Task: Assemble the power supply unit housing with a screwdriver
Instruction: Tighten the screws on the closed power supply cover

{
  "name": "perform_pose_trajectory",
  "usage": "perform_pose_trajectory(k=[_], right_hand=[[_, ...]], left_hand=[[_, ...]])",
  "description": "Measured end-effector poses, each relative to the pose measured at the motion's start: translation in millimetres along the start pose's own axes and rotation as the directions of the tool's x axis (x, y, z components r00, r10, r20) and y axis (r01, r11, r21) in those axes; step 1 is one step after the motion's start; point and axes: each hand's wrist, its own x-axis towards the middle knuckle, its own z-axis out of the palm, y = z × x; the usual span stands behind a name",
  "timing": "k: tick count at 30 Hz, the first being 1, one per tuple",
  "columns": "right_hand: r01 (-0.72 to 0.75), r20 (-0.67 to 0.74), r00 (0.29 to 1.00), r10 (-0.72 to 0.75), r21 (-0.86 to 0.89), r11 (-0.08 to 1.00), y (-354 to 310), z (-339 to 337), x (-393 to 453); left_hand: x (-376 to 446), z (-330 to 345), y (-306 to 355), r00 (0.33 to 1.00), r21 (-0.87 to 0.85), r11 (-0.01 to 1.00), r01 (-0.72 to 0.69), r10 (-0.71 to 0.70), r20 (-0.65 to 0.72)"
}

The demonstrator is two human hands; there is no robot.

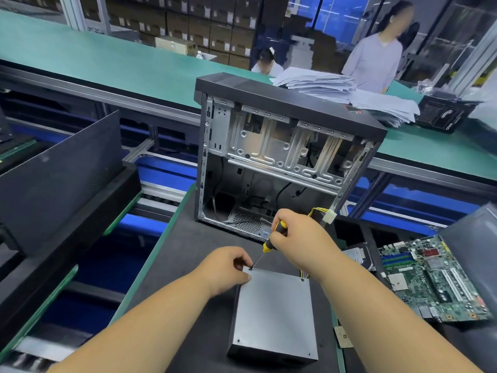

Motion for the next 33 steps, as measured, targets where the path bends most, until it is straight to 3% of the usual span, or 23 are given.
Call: perform_pose_trajectory(k=[4, 8, 16, 23, 27, 29, 33], right_hand=[[0.057, 0.047, 0.997, -0.055, -0.047, 0.997, -4, -2, 4], [0.187, 0.188, 0.967, -0.170, -0.077, 0.979, -14, -12, 8], [0.402, 0.432, 0.871, -0.235, -0.349, 0.847, -40, -25, 21], [0.256, 0.277, 0.953, -0.124, -0.516, 0.818, -41, -20, 29], [0.080, 0.090, 0.995, -0.033, -0.583, 0.808, -32, -11, 29], [0.086, 0.078, 0.996, -0.052, -0.553, 0.829, -29, -9, 27], [0.214, 0.191, 0.968, -0.164, -0.282, 0.935, -29, -2, 23]], left_hand=[[1, -1, -2, 1.000, -0.010, 1.000, -0.004, 0.004, 0.007], [1, -3, -2, 1.000, 0.002, 1.000, -0.004, 0.004, 0.014], [0, -3, 2, 0.999, 0.043, 0.998, 0.040, -0.041, 0.018], [0, -3, 2, 0.999, 0.035, 0.999, 0.036, -0.036, 0.013], [0, -3, 2, 0.999, 0.036, 0.999, 0.031, -0.031, 0.019], [1, -3, 2, 0.999, 0.031, 0.999, 0.030, -0.031, 0.020], [2, -3, 2, 0.999, 0.014, 0.999, 0.031, -0.031, 0.023]])
